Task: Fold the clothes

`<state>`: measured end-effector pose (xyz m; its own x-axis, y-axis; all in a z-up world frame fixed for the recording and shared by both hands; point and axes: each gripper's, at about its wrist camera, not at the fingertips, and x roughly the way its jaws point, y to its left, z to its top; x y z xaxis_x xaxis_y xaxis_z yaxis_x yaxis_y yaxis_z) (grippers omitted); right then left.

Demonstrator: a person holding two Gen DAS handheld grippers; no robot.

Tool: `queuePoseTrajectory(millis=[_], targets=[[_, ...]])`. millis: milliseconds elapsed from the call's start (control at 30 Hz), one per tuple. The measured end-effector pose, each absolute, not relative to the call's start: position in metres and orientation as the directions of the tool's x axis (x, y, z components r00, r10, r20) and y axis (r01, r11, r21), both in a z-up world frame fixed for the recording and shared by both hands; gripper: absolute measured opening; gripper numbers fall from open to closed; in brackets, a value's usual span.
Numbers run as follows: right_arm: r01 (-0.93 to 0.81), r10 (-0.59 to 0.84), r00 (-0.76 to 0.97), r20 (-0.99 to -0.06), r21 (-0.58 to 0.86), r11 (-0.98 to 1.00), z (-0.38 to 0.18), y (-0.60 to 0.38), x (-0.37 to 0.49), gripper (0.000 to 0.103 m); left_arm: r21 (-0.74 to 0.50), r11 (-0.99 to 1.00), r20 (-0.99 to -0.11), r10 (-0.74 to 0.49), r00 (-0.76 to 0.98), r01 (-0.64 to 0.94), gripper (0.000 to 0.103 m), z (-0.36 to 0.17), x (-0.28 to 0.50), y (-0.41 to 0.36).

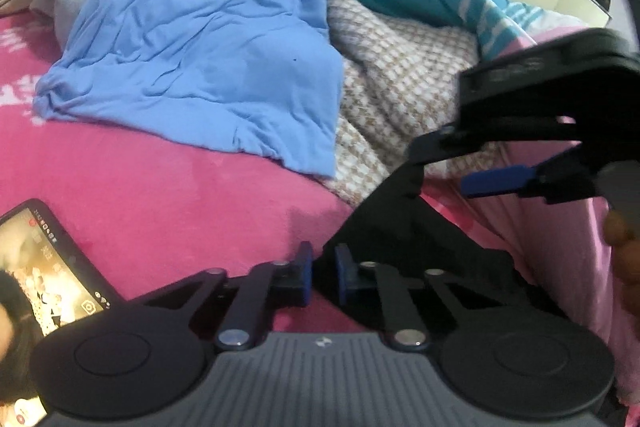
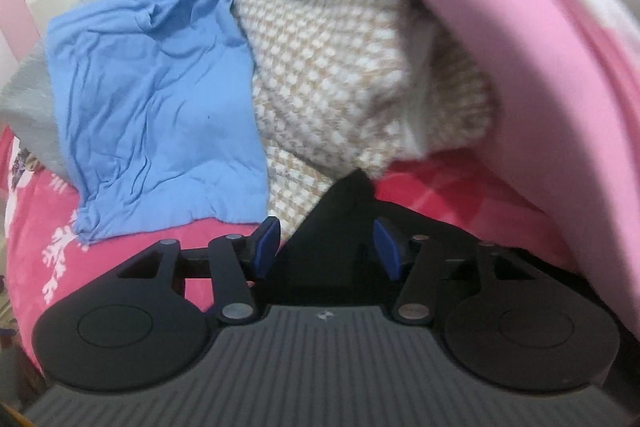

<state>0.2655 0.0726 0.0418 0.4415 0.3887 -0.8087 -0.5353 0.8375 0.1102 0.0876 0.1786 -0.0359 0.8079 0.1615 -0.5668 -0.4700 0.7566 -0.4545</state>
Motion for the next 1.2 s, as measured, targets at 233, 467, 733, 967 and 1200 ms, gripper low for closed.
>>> queuePoseTrajectory(millis=[233,467,733,967,1200], targets=[[-0.478,0.272,0.402,-0.874,0.053,0.877,0.018,0.103,0.288,0.055,-0.466,0.773,-0.499,0.172,0.849,-0.431,0.004,-0.026,0.078,0.175],[-0.458,0.234,0.374,-0.897,0.04,0.888,0.007,0.112,0.298,0.056,-0.449,0.81,-0.458,0.156,0.875,-0.378,0.004,-0.019,0.075,0.167],[-0.461,0.2,0.365,-0.909,0.01,0.887,0.001,0.112,0.298,0.052,-0.449,0.844,-0.399,0.105,0.911,-0.294,0.004,-0.011,0.071,0.159],[-0.483,0.21,0.375,-0.903,0.003,0.876,0.008,0.11,0.292,0.017,-0.438,0.864,-0.346,0.092,0.934,-0.247,0.004,-0.003,0.064,0.152],[-0.472,0.244,0.428,-0.87,0.015,0.882,0.026,0.081,0.281,0.003,-0.425,0.888,-0.308,0.04,0.95,-0.175,0.004,0.008,0.057,0.141]])
